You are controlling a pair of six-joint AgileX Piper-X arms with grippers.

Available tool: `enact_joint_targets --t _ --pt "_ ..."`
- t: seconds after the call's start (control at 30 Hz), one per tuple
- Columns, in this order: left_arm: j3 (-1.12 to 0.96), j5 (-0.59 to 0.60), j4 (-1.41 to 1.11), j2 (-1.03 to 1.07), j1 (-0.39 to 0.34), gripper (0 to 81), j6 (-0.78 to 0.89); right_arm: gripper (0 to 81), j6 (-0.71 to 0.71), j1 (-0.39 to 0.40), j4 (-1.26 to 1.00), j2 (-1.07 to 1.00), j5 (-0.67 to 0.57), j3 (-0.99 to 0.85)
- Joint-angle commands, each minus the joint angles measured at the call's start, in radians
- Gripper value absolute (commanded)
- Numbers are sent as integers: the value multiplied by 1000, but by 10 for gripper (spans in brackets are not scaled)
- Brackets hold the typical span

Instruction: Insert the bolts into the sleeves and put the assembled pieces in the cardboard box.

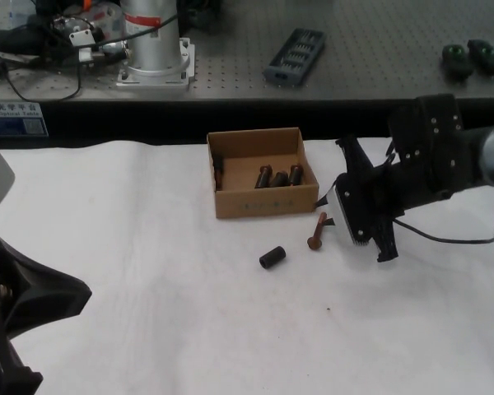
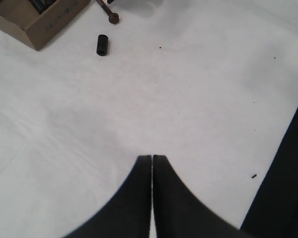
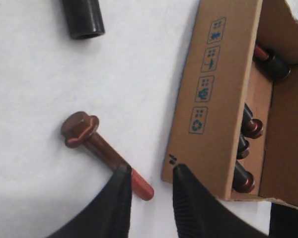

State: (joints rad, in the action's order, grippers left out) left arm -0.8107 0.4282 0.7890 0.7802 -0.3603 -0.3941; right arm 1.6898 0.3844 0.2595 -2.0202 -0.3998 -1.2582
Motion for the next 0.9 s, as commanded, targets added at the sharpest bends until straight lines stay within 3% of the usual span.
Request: enact_joint_targets --t 0.0,0.87 --pt "-1 -6 -13 -9 -3 7 -10 223 4 -4 37 -5 -22 -13" --pt "-1 -6 -36 -9 -3 7 -14 223 171 14 99 -18 18 -18"
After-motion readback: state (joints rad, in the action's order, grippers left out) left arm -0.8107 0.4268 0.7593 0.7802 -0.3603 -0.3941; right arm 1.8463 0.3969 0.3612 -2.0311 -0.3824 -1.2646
